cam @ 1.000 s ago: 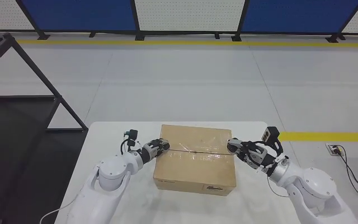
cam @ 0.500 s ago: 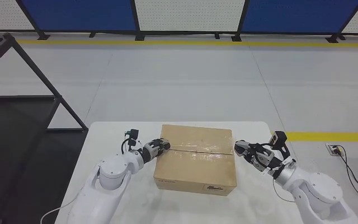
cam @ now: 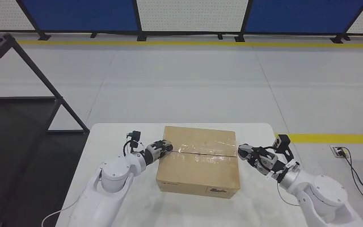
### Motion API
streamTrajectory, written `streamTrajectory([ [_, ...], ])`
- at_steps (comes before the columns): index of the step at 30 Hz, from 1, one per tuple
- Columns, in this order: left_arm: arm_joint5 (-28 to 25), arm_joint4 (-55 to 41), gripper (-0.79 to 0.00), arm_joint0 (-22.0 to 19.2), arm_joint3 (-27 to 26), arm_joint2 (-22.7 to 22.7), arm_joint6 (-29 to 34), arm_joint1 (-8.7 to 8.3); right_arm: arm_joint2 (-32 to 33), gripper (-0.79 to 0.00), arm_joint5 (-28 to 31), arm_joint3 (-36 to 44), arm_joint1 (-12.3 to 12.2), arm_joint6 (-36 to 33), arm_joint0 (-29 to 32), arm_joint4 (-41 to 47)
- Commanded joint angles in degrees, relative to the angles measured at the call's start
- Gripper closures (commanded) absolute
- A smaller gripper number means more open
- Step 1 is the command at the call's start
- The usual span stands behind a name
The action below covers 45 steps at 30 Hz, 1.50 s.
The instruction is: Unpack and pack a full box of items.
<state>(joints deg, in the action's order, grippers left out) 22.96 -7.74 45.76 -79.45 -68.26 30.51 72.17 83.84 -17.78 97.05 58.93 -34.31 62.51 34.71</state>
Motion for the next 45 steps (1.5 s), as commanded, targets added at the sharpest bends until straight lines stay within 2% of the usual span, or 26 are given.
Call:
streamTrajectory([
  [1, 0.01, 0.07, 0.0, 0.0, -0.03, -0.01, 0.09, -0.02, 0.04, 0.0, -0.18, -0.09, 0.01, 0.3, 0.11, 0.02],
  [12, 0.22, 0.2, 0.0, -0.07, -0.27, -0.26, 0.61, -0.12, 0.5, 0.0, -1.06, -1.31, 0.02, 1.39, 0.88, 0.28],
  [23, 0.25, -0.12, 0.0, -0.24, -0.02, -0.11, 0.52, -0.06, -0.59, 0.0, -2.74, -2.64, -0.31, 0.05, -0.01, -4.85],
  [34, 0.1, 0.01, 0.0, -0.33, 0.09, 0.21, 0.21, 0.01, -0.43, 0.0, -1.63, -3.56, -0.31, -0.22, -0.61, -4.96],
  [35, 0.1, 0.0, 0.0, -0.33, 0.1, 0.23, 0.2, 0.01, -0.5, -0.065, -1.03, -3.56, -0.34, -0.53, -0.74, -5.52],
  [36, 0.09, 0.0, 0.0, -0.33, 0.09, 0.24, 0.19, 0.02, -0.52, -0.256, -0.56, -4.11, -0.37, -0.67, -0.97, -5.98],
  [37, 0.06, -0.08, 0.0, -0.32, 0.08, 0.24, 0.22, 0.02, -0.61, -0.348, -0.42, -4.86, -0.36, -0.81, -1.42, -6.07],
  [39, 0.08, 0.0, 0.0, -0.27, 0.05, 0.25, 0.16, 0.02, -1.11, -0.385, 0.29, -6.82, -0.32, -1.54, -2.78, -6.61],
  [44, 0.0, 0.0, 0.0, 0.09, -0.15, 0.05, 0.14, -0.04, -3.64, -0.385, 2.89, -13.32, -0.11, -5.56, -7.22, -8.2],
  [45, -0.01, -0.04, 0.0, 0.16, -0.22, 0.01, 0.1, -0.04, -4.19, -0.628, 3.71, -14.84, 0.0, -6.94, -8.26, -7.74],
])
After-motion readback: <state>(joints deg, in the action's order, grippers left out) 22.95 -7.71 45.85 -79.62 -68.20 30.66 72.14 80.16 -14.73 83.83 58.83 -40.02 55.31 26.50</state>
